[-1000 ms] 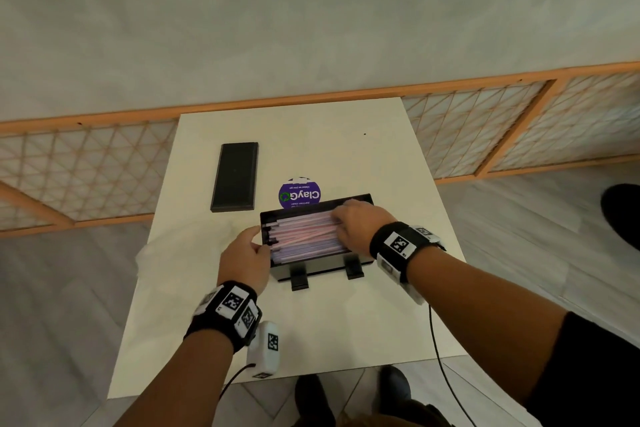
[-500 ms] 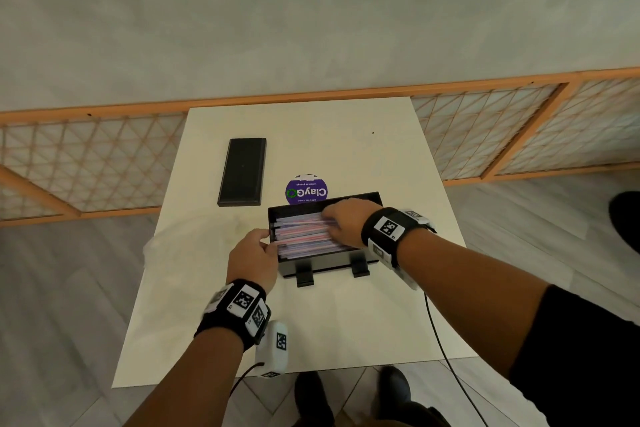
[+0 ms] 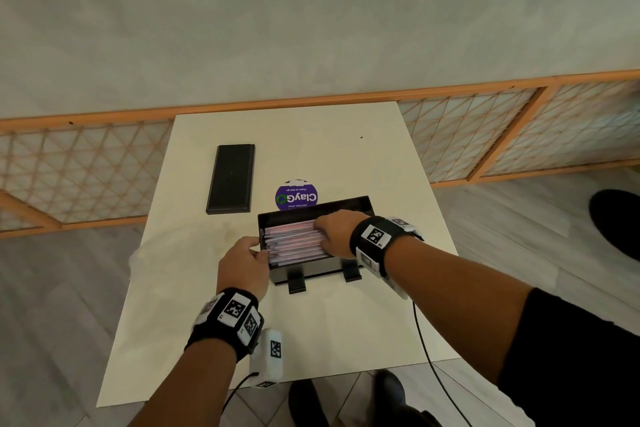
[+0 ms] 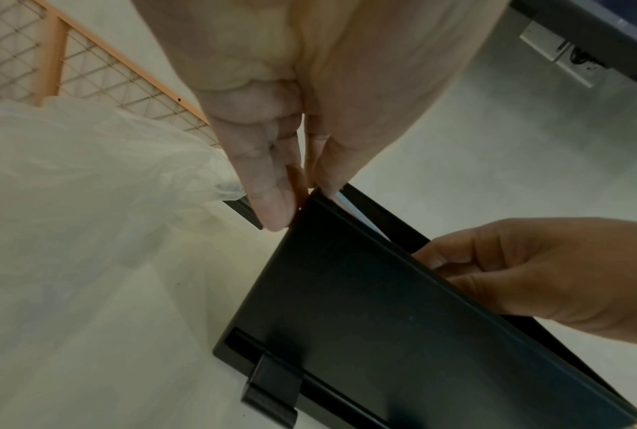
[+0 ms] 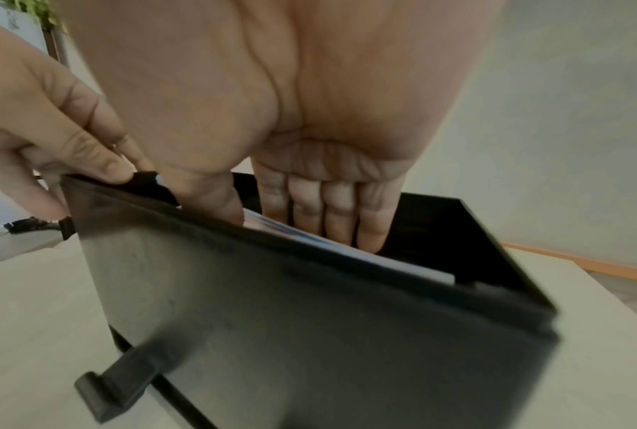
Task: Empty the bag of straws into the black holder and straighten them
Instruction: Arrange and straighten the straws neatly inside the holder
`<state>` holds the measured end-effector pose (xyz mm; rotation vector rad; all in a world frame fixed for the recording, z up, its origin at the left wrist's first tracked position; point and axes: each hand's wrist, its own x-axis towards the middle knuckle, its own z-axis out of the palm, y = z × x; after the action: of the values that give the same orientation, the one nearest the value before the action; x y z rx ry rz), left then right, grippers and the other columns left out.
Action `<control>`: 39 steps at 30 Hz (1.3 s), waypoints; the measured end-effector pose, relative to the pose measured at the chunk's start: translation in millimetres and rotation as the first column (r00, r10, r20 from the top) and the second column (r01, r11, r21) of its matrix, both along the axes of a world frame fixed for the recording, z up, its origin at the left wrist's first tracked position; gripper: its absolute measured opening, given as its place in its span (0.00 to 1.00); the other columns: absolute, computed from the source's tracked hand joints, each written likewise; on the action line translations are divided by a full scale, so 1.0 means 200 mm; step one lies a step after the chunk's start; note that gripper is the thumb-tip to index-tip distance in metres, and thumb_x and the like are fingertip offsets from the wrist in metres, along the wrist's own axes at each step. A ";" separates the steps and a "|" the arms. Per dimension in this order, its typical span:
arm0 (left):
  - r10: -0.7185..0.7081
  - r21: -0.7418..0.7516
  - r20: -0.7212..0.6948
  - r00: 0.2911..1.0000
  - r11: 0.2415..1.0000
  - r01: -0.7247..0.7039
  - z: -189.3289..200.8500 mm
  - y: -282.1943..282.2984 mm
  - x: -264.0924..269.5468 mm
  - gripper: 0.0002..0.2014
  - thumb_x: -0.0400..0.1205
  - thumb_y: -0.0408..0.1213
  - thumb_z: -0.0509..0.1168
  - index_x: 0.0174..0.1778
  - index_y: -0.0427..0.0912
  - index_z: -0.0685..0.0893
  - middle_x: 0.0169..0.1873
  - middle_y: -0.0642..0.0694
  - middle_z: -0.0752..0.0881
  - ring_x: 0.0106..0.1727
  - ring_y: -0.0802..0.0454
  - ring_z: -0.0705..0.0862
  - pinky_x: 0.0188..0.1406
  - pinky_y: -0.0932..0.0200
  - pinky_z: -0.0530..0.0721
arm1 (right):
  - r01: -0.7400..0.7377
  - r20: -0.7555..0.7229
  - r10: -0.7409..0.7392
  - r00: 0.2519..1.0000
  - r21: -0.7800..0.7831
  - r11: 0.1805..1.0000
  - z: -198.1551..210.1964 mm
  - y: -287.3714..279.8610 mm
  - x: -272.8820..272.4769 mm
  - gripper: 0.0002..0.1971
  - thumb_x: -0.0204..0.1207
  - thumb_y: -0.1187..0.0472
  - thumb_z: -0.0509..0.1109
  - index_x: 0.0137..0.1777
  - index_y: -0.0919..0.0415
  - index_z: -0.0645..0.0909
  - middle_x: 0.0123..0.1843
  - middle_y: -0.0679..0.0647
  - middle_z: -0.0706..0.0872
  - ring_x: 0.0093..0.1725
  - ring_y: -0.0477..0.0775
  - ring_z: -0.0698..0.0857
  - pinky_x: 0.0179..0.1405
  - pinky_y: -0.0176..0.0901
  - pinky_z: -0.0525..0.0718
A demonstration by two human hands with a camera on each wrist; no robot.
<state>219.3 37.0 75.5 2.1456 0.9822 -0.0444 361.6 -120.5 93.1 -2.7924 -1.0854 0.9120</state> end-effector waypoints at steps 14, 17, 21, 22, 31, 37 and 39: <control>-0.010 0.023 -0.015 1.000 1.000 0.010 -0.01 0.00 0.00 0.14 0.89 0.36 0.64 0.70 0.41 0.82 0.55 0.41 0.90 0.48 0.48 0.82 0.50 0.57 0.77 | -0.097 0.046 0.101 0.994 -0.071 0.993 0.03 -0.06 -0.04 0.15 0.84 0.55 0.63 0.66 0.49 0.86 0.60 0.52 0.88 0.58 0.58 0.86 0.63 0.55 0.86; -0.018 0.029 -0.013 1.000 0.999 0.018 0.00 0.00 0.00 0.14 0.88 0.37 0.64 0.70 0.41 0.82 0.57 0.41 0.90 0.48 0.49 0.81 0.50 0.57 0.77 | -0.084 0.053 0.088 0.995 -0.077 0.993 0.05 -0.07 -0.04 0.14 0.85 0.54 0.59 0.60 0.54 0.86 0.53 0.53 0.90 0.51 0.57 0.87 0.57 0.54 0.89; -0.023 0.031 -0.022 1.000 0.999 0.024 0.00 0.01 -0.01 0.14 0.88 0.38 0.64 0.69 0.42 0.83 0.59 0.40 0.89 0.51 0.46 0.83 0.50 0.57 0.76 | -0.063 0.112 0.062 0.992 0.009 0.998 0.11 -0.13 -0.05 0.15 0.86 0.54 0.59 0.65 0.54 0.83 0.56 0.54 0.88 0.55 0.57 0.86 0.59 0.52 0.87; -0.026 0.036 -0.023 0.999 0.999 0.026 0.00 0.01 -0.01 0.14 0.88 0.39 0.64 0.69 0.41 0.83 0.59 0.40 0.89 0.52 0.45 0.84 0.50 0.57 0.76 | -0.052 0.133 0.046 0.990 0.039 0.998 0.11 -0.15 -0.06 0.15 0.86 0.54 0.59 0.65 0.54 0.82 0.57 0.54 0.87 0.56 0.58 0.86 0.59 0.52 0.86; -0.015 0.043 -0.027 1.000 0.999 0.016 -0.05 0.01 -0.03 0.09 0.89 0.41 0.62 0.60 0.42 0.84 0.52 0.43 0.90 0.49 0.45 0.86 0.47 0.55 0.80 | -0.058 0.222 -0.012 0.975 0.307 0.950 0.06 -0.49 -0.22 0.14 0.83 0.49 0.55 0.52 0.48 0.82 0.50 0.46 0.85 0.47 0.52 0.85 0.41 0.42 0.82; 0.016 -0.011 0.004 1.000 1.000 -0.015 -0.06 0.01 -0.06 0.12 0.89 0.48 0.62 0.61 0.45 0.84 0.51 0.45 0.90 0.50 0.46 0.88 0.45 0.58 0.78 | -0.007 0.000 0.007 1.000 0.135 0.991 0.00 -0.70 -0.47 0.19 0.85 0.42 0.58 0.73 0.40 0.75 0.67 0.41 0.83 0.63 0.46 0.84 0.62 0.42 0.82; 0.045 -0.063 0.057 0.997 0.997 -0.042 -0.05 0.02 -0.12 0.15 0.88 0.54 0.62 0.60 0.48 0.83 0.51 0.49 0.89 0.51 0.48 0.88 0.49 0.56 0.82 | 0.005 -0.111 -0.003 0.994 0.023 1.000 -0.06 -0.79 -0.56 0.21 0.84 0.41 0.58 0.75 0.40 0.73 0.68 0.41 0.82 0.66 0.46 0.83 0.67 0.42 0.79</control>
<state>194.6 40.8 66.3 2.0570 0.9811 0.0087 250.0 -278.4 81.8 -2.6881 -1.0676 1.0339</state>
